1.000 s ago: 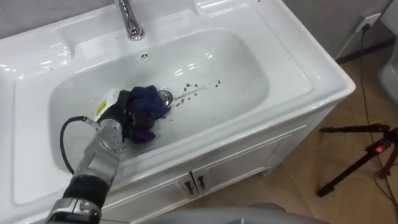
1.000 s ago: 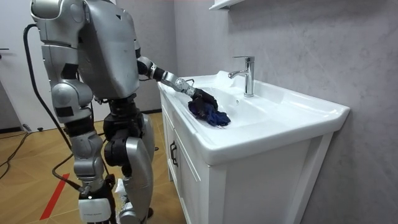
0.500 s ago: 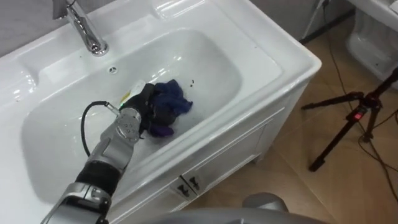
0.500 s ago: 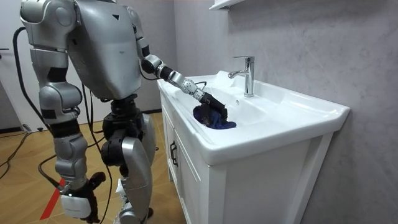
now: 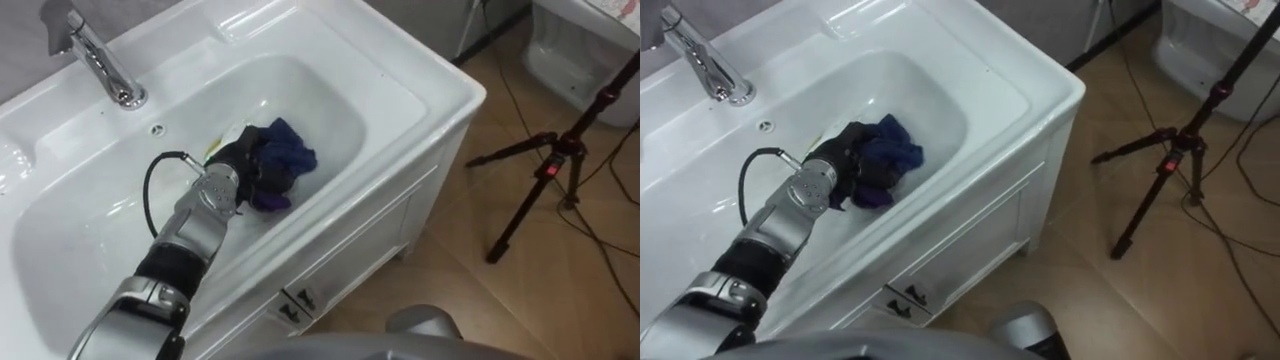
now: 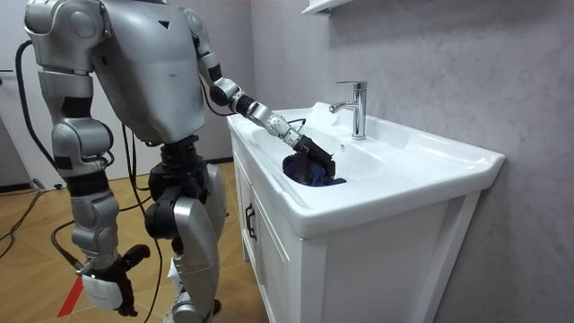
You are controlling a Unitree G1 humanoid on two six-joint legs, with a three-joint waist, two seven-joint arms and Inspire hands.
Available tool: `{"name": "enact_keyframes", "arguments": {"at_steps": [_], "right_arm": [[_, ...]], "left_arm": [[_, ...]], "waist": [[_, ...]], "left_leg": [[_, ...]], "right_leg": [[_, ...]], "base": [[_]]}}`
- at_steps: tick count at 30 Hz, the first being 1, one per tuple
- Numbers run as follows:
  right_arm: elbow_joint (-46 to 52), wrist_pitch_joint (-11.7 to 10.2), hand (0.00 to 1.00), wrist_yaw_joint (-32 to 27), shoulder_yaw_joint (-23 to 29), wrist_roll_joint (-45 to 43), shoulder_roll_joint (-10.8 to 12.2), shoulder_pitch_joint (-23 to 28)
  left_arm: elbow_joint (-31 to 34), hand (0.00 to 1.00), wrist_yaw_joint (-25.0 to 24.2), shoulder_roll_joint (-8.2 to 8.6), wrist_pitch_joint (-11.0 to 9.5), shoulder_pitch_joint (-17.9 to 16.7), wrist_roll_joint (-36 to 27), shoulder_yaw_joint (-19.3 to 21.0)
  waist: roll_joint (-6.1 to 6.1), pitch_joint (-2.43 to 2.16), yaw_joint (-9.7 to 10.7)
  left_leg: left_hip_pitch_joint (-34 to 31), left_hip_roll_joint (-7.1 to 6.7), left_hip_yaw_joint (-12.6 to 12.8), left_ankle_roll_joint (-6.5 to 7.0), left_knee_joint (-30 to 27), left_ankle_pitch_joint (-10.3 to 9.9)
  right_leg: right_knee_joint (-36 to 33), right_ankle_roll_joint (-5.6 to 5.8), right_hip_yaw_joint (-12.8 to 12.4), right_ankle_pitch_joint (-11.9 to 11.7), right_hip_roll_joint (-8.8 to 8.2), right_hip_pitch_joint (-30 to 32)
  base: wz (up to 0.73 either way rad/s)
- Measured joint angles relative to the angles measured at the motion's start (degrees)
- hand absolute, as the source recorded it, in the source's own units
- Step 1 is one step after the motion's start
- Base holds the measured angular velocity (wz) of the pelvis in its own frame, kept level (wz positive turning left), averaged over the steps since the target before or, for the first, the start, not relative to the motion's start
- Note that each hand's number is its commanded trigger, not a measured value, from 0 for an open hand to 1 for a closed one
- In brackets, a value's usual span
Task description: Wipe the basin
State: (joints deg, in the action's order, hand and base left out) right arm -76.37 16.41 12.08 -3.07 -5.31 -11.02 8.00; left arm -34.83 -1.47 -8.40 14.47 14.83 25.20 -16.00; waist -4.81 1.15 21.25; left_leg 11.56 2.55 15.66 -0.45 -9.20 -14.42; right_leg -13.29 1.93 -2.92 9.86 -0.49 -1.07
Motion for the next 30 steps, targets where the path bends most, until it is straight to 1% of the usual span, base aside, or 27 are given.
{"name": "enact_keyframes", "arguments": {"at_steps": [2, 4, 5, 7, 9, 11, 12, 16, 17, 21, 24, 26, 30], "right_arm": [[0.0, 0.0, 0.0, 0.0, 0.0, 0.8, 0.0, 0.2], [-0.1, 0.3, 0.0, 0.1, 0.0, 1.0, 0.0, 0.3], [0.0, 0.6, 0.0, 0.1, 0.0, 1.1, 0.0, 0.4], [0.0, 0.7, 0.0, 0.1, 0.0, 1.0, 0.1, 0.7], [0.1, 1.0, 0.0, 0.0, 0.0, 1.0, 0.2, 1.1], [-0.1, 1.2, 0.0, -0.1, 0.1, 1.0, 0.2, 1.0], [-0.3, 1.2, 0.0, -0.3, 0.3, 0.8, 0.2, 0.9], [-0.3, 1.2, 0.0, -0.9, 0.3, 0.9, 0.2, 1.1], [-0.3, 1.2, 0.0, -1.0, 0.4, 0.8, 0.2, 1.1], [-0.3, 1.2, 0.0, -1.0, 1.1, 0.4, 0.2, 0.3], [-0.2, 1.2, 0.0, -1.0, 1.1, 0.4, 0.2, 0.0], [-0.1, 1.3, 0.0, -1.0, 1.0, 0.4, 0.1, 0.1], [0.5, 2.4, 0.0, -0.9, 1.1, 0.5, 0.1, 0.6]], "left_arm": [[-0.1, 1.0, 0.2, -0.01, 0.7, 0.5, -1.2, -0.3], [-0.1, 1.0, 0.7, 0.02, 0.8, 0.9, -2.6, -0.7], [-0.1, 1.0, 1.0, -0.02, 0.8, 0.9, -3.7, -0.7], [-0.1, 1.0, 1.3, -0.13, 1.1, 1.2, -5.0, -0.5], [-0.1, 1.0, 2.3, -0.1, 1.1, 1.9, -6.4, -0.6], [-0.1, 1.0, 3.0, -0.12, 1.1, 2.6, -6.4, -0.6], [-0.1, 1.0, 3.4, -0.06, 1.1, 3.3, -6.4, -0.6], [-0.1, 1.0, 4.7, -0.41, 1.1, 3.6, -6.6, -0.7], [-0.1, 1.0, 5.1, -0.41, 1.1, 3.6, -6.7, -0.8], [0.1, 1.0, 5.6, -0.35, 1.1, 3.8, -6.1, -0.9], [0.5, 1.0, 5.6, -0.24, 1.5, 4.4, -4.0, -0.8], [0.4, 1.0, 5.6, -0.5, 1.7, 4.4, -2.8, -0.8], [0.2, 1.0, 5.3, -0.47, 1.8, 4.4, -2.0, -0.7]], "waist": [[0.45, 0.12, 0.5], [0.76, 0.09, 0.5], [0.9, 0.06, 0.5], [1.02, 0.03, 0.8], [0.93, -0.01, 1.6], [0.71, -0.12, 2.4], [0.63, -0.11, 2.4], [0.32, -0.19, 2.6], [0.4, -0.09, 2.8], [0.42, -0.06, 2.9], [0.47, -0.04, 2.8], [0.48, -0.04, 2.6], [0.52, -0.01, 1.9]], "left_leg": [[0.1, -0.02, 0.2, 0.0, 0.0, 0.0], [0.2, 0.0, 0.6, 0.0, 0.0, 0.0], [0.4, 0.08, 1.2, -0.01, 0.1, 0.0], [0.5, 0.22, 1.8, -0.04, 0.1, 0.0], [0.3, 0.64, 2.4, -0.12, 0.2, -0.1], [0.1, 0.75, 2.5, -0.23, 0.3, -0.2], [0.1, 0.75, 2.7, -0.23, 0.5, -0.2], [-0.1, 1.12, 2.9, -0.23, 0.5, -0.2], [-0.1, 1.09, 2.9, -0.23, 0.5, -0.2], [-0.5, 1.04, 3.0, -0.24, 0.7, -0.2], [-0.8, 1.01, 3.0, -0.25, 1.3, -0.2], [-0.8, 0.99, 3.0, -0.25, 1.6, -0.2], [-0.6, 1.15, 3.3, -0.38, 1.6, -0.3]], "right_leg": [[-0.3, 0.04, -0.3, 0.0, 0.0, 0.1], [-0.3, 0.04, -0.8, 0.0, 0.13, 0.1], [-0.2, 0.06, -1.3, 0.0, 0.33, 0.1], [-0.1, 0.02, -1.6, -0.1, 0.57, 0.1], [0.4, -0.04, -1.7, -0.1, 0.73, 0.2], [0.5, -0.1, -1.8, -0.4, 0.93, 0.7], [0.3, -0.18, -2.0, -0.8, 1.11, 0.8], [0.3, -0.43, -2.5, -1.2, 1.57, 0.7], [0.3, -0.45, -2.5, -1.2, 1.59, 0.8], [-0.4, -0.47, -2.6, -1.2, 1.65, 1.6], [-0.6, -0.43, -3.0, -1.2, 1.86, 2.5], [-0.6, -0.45, -3.3, -1.3, 2.04, 2.6], [-0.8, -0.56, -3.5, -1.4, 2.36, 2.5]], "base": [[-0.05], [-0.11], [-0.2], [-0.15], [0.0], [-0.02], [-0.11], [-0.12], [0.03], [0.0], [0.0], [-0.08], [-0.04]]}}
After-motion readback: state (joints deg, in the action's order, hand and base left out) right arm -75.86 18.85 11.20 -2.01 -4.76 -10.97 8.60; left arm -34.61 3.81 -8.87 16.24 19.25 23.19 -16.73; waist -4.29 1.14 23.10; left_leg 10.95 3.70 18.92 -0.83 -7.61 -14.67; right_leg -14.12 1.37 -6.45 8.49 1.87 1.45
